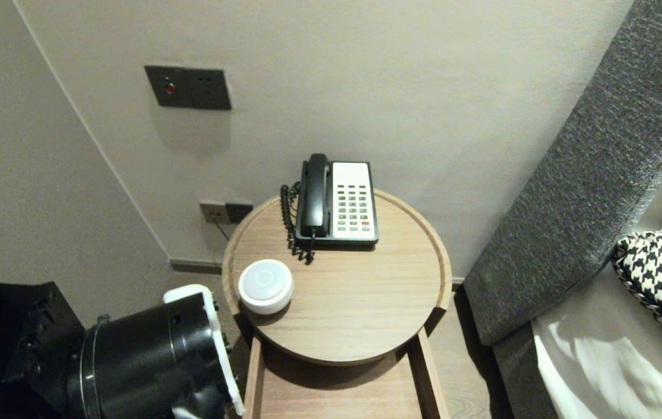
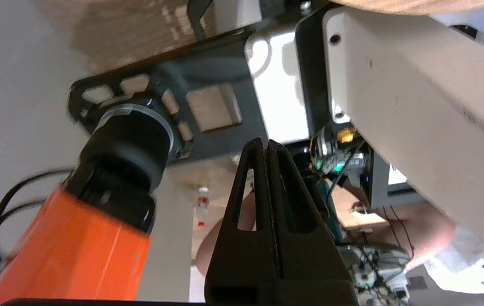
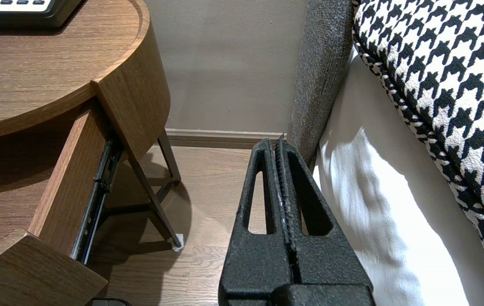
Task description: Close the nightstand drawer
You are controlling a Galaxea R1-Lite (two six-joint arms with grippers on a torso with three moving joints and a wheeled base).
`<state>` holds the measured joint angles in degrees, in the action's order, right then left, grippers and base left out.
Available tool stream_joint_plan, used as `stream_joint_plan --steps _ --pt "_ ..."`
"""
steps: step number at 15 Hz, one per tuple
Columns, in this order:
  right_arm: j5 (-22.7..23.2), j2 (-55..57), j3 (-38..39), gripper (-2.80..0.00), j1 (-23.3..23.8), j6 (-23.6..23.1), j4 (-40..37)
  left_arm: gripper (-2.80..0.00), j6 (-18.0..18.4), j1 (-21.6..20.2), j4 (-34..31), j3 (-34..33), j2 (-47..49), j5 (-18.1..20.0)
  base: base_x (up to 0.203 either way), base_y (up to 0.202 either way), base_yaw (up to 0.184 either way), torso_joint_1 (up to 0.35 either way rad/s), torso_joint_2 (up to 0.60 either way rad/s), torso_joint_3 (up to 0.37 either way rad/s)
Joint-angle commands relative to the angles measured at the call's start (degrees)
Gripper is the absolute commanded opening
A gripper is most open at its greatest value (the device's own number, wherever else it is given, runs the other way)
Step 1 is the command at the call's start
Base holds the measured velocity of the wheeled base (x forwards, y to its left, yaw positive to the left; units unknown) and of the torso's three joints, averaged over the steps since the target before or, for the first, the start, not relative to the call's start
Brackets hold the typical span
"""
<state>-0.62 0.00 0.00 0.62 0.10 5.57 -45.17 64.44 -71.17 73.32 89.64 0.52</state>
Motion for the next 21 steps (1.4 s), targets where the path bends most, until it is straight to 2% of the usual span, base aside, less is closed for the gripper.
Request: stream_joint_plan --steps 1,3,6,10,21 --pt "0.01 0.09 2.29 -2.8 -0.01 -0.01 0.05 -2.8 -0.27 0.34 2.81 -2.93 1.53 0.08 0.0 0.0 0.0 0.0 0.0 0.0" --pt "0.01 0.09 2.29 -2.8 -0.01 -0.01 0.05 -2.8 -0.19 0.29 4.27 -4.15 3.07 1.23 0.0 0.0 0.0 0.0 0.0 0.0" --pt "0.01 0.09 2.29 -2.8 -0.09 -0.01 0.05 -2.8 -0.19 0.24 6.42 -6.53 4.65 4.93 0.0 0.0 0.0 0.0 0.0 0.0" --pt "0.01 0.09 2.29 -2.8 -0.01 -0.01 0.05 -2.8 -0.19 0.16 10.35 -9.07 5.72 7.21 0.0 0.0 0.0 0.0 0.0 0.0" --pt "0.01 0.09 2.29 -2.8 -0.01 -0.01 0.05 -2.8 0.35 0.25 19.44 -15.56 10.02 7.21 0.0 0.0 0.0 0.0 0.0 0.0"
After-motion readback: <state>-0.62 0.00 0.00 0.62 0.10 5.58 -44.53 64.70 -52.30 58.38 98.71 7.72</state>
